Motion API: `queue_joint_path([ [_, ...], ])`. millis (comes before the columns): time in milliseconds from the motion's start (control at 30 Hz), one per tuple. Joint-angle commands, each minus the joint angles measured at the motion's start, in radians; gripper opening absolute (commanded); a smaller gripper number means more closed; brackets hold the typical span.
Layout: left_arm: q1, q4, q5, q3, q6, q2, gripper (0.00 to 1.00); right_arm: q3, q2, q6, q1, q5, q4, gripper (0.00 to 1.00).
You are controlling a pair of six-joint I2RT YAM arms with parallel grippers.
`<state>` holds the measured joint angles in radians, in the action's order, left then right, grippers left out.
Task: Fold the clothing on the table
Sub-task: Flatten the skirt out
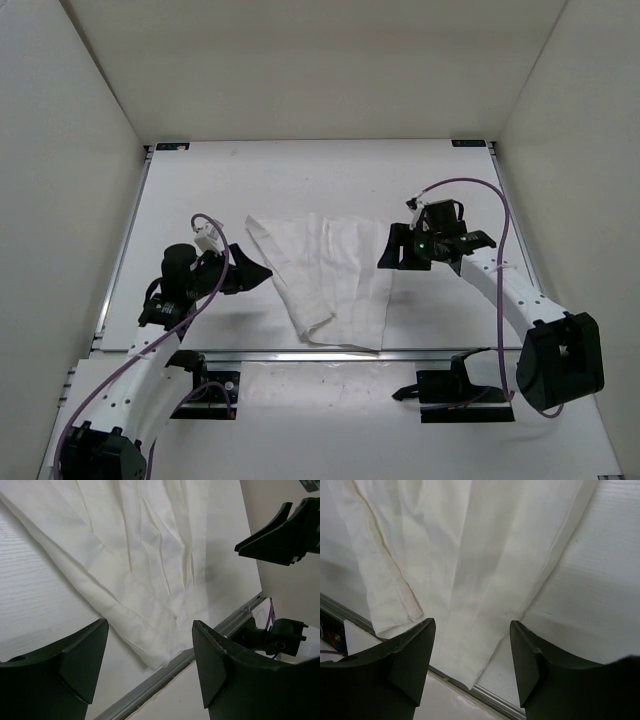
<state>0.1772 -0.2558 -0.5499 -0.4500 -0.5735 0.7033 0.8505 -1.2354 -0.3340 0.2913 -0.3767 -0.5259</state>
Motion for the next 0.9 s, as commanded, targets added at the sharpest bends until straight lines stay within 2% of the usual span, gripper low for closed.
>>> queue_joint_path([
  [0,0.002,0.114,-0.068,0.033,-0.012,-0.031,0.73,0.033,-0.021,0.036,0.034,-0.004,0.03,0.59],
  [67,0.021,0.141,-0.071,0.04,-0.022,-0.019,0.55,0.033,-0.051,0.052,0.043,-0.004,0.018,0.59],
  [133,0.057,0.154,-0.042,0.039,-0.019,0.011,0.49,0.022,-0.068,0.049,0.063,0.006,0.02,0.59],
  [200,0.125,0.167,0.002,0.022,-0.011,0.067,0.53,0.007,-0.084,0.043,0.098,-0.004,0.046,0.58],
  [267,0.177,0.181,0.05,0.001,0.0,0.158,0.53,-0.002,-0.101,0.033,0.135,-0.016,0.07,0.58],
  [367,0.223,0.207,0.103,-0.051,-0.012,0.283,0.52,-0.005,-0.14,0.021,0.175,-0.03,0.098,0.58],
  [500,0.235,0.277,0.097,-0.125,-0.031,0.47,0.49,-0.025,-0.208,-0.008,0.206,-0.053,0.141,0.56],
  [567,0.258,0.308,0.107,-0.162,-0.06,0.542,0.49,-0.048,-0.248,-0.014,0.204,-0.051,0.162,0.52],
  [633,0.277,0.326,0.11,-0.208,-0.081,0.608,0.49,-0.05,-0.278,-0.013,0.2,-0.054,0.184,0.35],
  [833,0.344,0.279,0.126,-0.363,-0.106,0.858,0.47,-0.013,-0.391,-0.023,0.158,-0.038,0.234,0.32],
  [867,0.352,0.268,0.131,-0.395,-0.097,0.907,0.46,-0.007,-0.415,-0.043,0.151,-0.028,0.236,0.29],
])
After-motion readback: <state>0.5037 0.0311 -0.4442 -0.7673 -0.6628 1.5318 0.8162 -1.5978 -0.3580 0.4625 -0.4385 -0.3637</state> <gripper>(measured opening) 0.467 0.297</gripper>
